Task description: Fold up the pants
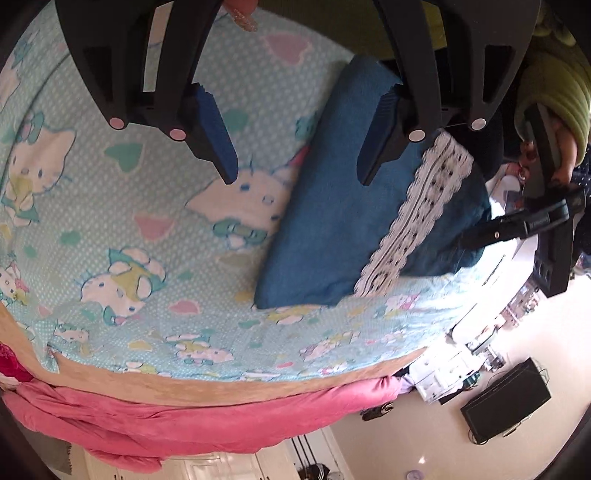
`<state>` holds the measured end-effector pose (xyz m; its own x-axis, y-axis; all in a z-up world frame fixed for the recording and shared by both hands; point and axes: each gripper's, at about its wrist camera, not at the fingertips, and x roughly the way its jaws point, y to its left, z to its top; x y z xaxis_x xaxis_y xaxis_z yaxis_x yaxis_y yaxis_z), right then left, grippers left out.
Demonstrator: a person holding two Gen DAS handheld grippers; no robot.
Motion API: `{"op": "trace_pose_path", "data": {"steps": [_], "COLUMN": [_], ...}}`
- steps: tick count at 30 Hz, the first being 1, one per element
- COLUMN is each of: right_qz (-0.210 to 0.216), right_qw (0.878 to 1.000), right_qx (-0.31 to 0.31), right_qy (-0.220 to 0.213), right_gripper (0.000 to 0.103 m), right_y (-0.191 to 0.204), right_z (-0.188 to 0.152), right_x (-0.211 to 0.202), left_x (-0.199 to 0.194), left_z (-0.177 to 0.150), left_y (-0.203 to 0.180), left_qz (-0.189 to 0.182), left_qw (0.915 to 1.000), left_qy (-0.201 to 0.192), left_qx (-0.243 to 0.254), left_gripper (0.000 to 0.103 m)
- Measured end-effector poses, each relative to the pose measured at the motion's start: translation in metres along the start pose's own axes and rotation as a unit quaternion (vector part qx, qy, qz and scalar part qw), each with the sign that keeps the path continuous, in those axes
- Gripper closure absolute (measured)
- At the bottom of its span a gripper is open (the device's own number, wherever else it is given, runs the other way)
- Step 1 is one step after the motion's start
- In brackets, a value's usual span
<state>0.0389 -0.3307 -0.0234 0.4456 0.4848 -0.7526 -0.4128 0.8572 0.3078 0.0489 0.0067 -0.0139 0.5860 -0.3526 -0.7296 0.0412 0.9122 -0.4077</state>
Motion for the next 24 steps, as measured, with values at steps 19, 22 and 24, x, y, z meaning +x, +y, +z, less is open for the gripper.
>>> {"op": "trace_pose_path", "data": {"steps": [19,22,24], "right_qz": [0.06,0.056,0.055], "right_qw": [0.997,0.996,0.996], "right_qx": [0.001,-0.013,-0.026], "right_qy": [0.05,0.061,0.065], "right_gripper": [0.036,0.039,0.053], "right_y": [0.031,0.038,0.043], "right_z": [-0.04,-0.042,-0.043], "right_x": [0.016,0.02,0.023], "left_x": [0.026,0.031,0.032], "left_z": [-0.055,-0.059,-0.062], "left_y": [-0.019,-0.025,-0.028], "left_qz": [-0.016,-0.003,0.006], "left_qw": [0.9962,0.9963,0.9964], "left_qy": [0.084,0.086,0.085], "left_qx": [-0.018,-0.007,0.001], "left_gripper": [0.032,0.063,0.077]}}
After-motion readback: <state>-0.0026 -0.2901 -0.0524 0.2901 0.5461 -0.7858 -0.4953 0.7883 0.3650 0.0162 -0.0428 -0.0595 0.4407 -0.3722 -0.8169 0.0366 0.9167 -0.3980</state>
